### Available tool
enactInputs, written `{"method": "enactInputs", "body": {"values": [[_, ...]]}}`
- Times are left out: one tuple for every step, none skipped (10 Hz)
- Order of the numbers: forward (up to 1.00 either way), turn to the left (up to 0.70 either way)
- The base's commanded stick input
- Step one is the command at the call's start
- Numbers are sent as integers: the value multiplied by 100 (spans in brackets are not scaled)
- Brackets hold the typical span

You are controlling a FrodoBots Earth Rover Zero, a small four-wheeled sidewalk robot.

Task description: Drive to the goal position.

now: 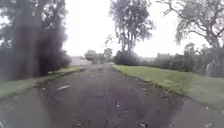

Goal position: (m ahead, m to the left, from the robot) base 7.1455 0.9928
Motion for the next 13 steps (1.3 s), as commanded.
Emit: {"method": "enactInputs", "body": {"values": [[85, 0], [85, 0], [85, 0], [85, 0], [85, 0], [85, 0], [85, 0], [85, 0], [85, 0], [80, 0], [59, 0], [39, 0], [19, 0]]}}
